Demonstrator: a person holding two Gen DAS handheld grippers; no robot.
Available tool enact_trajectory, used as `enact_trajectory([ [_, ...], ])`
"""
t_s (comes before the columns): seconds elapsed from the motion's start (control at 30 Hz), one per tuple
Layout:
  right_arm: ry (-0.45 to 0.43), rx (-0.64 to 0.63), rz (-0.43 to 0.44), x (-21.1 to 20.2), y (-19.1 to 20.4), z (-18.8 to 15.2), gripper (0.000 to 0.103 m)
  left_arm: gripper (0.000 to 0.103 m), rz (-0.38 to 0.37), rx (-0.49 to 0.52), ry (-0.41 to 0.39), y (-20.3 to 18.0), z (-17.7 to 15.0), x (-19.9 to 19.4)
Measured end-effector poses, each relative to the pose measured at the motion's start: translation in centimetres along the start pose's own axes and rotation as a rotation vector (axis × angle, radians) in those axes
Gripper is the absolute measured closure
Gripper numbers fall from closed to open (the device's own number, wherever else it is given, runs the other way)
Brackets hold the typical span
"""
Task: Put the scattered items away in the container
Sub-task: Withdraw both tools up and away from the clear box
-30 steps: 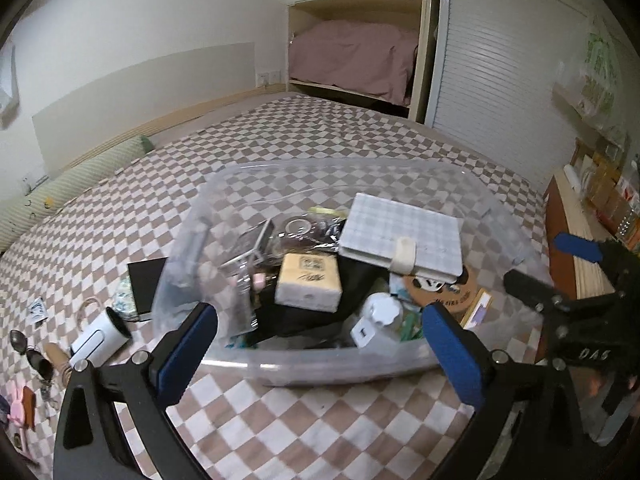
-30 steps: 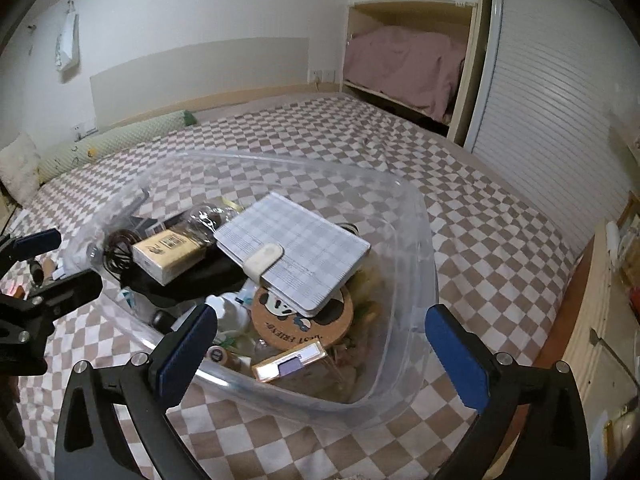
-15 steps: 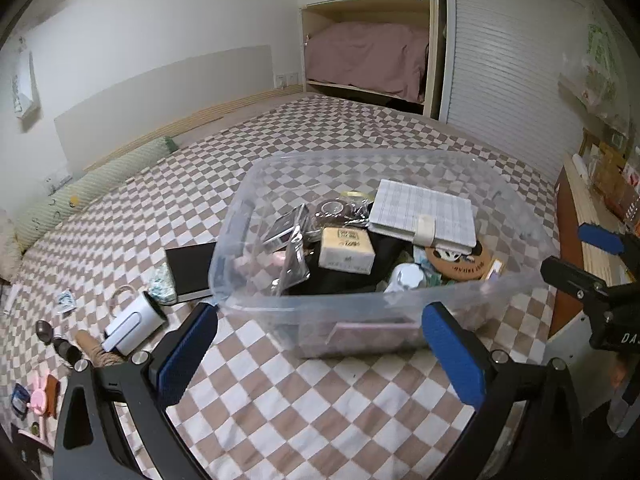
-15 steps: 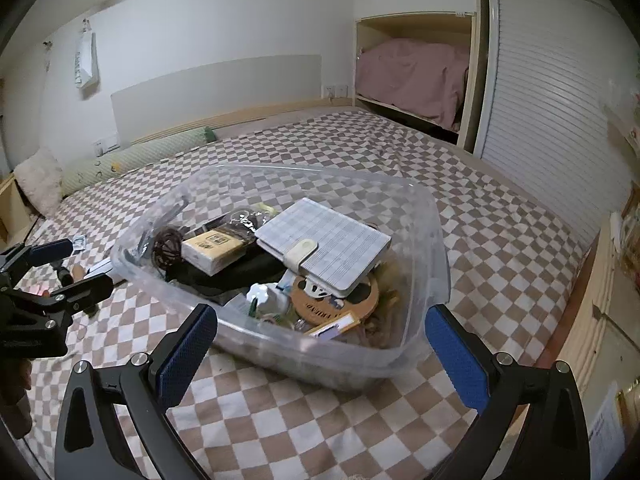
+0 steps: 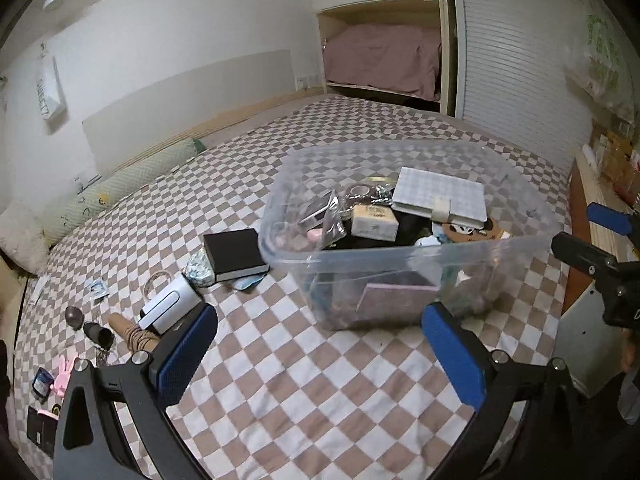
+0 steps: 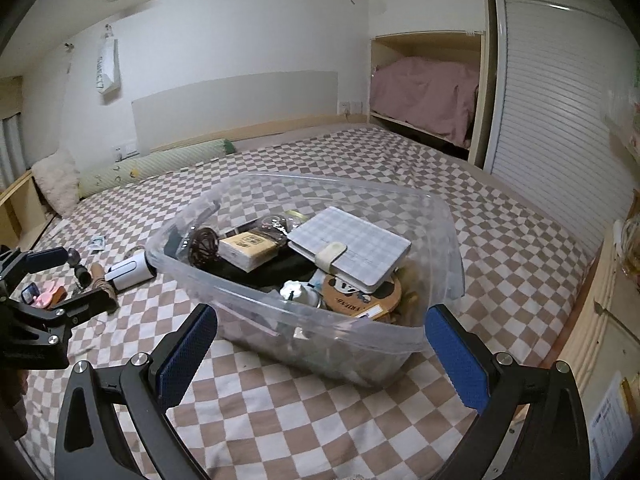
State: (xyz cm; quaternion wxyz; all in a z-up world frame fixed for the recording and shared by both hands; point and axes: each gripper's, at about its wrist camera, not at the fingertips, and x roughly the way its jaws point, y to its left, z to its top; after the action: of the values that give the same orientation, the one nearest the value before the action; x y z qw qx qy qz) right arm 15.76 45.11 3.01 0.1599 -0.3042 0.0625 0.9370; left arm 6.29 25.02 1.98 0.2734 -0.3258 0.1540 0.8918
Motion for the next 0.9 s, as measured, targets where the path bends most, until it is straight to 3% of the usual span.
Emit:
enact_trajectory([
  [0.9, 0.003, -0.033, -0.008, -1.3, 2.5, -2.0, 0.0, 0.0, 0.032, -0.036, -0.001, 3.1, -3.1, -3.2],
])
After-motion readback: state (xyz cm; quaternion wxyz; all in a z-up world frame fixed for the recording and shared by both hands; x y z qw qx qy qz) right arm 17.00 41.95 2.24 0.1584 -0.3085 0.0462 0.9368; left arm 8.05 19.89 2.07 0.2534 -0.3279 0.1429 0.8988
